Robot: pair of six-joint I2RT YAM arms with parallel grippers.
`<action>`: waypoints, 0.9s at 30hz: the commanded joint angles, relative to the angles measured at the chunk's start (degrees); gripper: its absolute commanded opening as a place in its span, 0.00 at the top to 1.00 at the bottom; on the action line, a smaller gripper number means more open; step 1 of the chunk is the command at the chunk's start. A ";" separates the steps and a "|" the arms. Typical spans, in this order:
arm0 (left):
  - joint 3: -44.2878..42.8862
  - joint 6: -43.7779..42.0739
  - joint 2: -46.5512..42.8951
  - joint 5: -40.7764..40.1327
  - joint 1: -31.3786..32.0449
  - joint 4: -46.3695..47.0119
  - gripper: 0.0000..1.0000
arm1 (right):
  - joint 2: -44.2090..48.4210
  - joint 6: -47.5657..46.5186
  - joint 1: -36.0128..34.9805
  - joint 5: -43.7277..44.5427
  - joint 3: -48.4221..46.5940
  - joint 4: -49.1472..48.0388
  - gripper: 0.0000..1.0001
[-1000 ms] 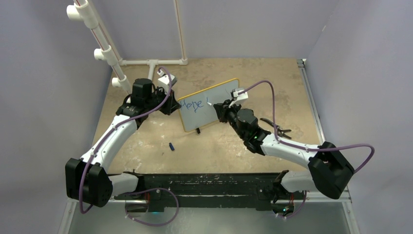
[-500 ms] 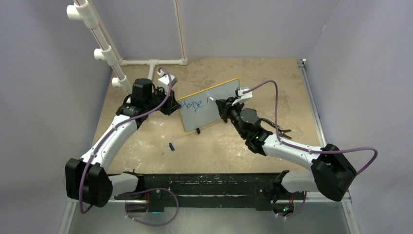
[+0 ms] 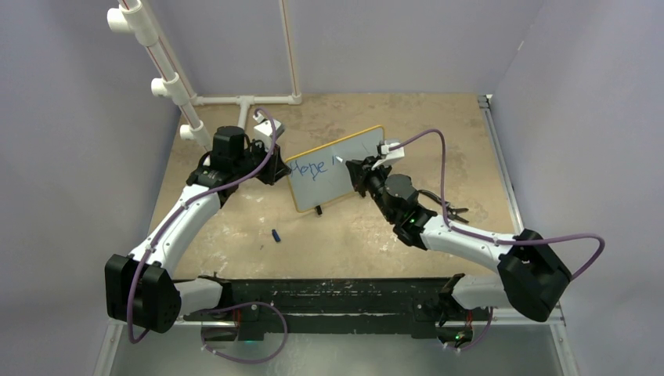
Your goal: Write a sentence on the whiteboard
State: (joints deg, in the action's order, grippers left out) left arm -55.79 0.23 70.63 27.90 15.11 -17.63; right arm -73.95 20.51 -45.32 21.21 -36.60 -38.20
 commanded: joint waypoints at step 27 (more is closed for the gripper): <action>0.17 -1.81 -0.93 -1.03 -0.17 1.10 1.00 | 0.42 2.64 0.14 3.64 -0.42 -0.32 1.00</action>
State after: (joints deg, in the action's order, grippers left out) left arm -55.79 0.23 70.63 27.90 15.11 -17.65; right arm -74.08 22.55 -45.36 22.92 -36.62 -38.30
